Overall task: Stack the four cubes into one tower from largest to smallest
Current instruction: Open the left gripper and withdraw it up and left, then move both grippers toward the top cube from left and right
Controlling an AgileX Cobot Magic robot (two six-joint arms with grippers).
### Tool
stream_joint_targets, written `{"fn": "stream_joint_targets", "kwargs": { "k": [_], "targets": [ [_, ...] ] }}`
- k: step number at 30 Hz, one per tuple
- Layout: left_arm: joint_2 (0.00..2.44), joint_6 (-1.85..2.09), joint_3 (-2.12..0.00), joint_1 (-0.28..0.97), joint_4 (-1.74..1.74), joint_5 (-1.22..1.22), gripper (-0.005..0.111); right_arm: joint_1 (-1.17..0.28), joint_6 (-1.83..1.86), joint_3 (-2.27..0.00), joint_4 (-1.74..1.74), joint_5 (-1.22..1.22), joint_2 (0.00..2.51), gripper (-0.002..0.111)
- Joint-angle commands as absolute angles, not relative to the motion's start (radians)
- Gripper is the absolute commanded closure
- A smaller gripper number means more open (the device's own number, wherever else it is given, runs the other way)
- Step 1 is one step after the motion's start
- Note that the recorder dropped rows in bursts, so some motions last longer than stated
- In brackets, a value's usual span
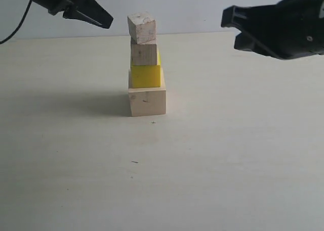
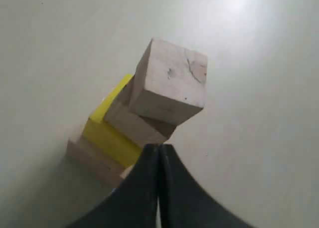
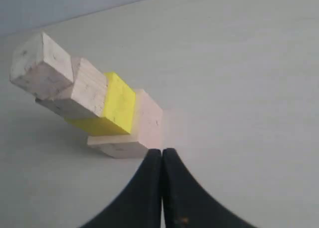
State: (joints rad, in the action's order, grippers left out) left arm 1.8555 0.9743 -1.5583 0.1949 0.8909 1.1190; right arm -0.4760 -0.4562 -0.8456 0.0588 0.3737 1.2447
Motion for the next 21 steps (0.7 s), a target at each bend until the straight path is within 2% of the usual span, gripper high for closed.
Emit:
{"fn": "stream_joint_targets", "kwargs": {
  "k": [1, 9, 15, 21],
  "targets": [
    [1.850, 1.020, -1.507, 0.169, 1.044, 1.096, 0.107, -0.475, -0.455, -0.946, 0.104, 0.348, 1.364, 0.108],
    [1.850, 1.042, -1.474, 0.150, 1.125, 1.125, 0.107, -0.421, -0.196, -1.114, 0.342, 0.456, 1.549, 0.108],
    [1.850, 1.060, -1.440, 0.150, 1.185, 1.149, 0.107, -0.295, 0.159, -1.214, 0.736, 0.595, 1.635, 0.108],
    [1.850, 1.069, -1.440, 0.150, 1.191, 1.167, 0.107, -0.251, 0.392, -1.228, 1.043, 0.671, 1.716, 0.108]
  ]
}}
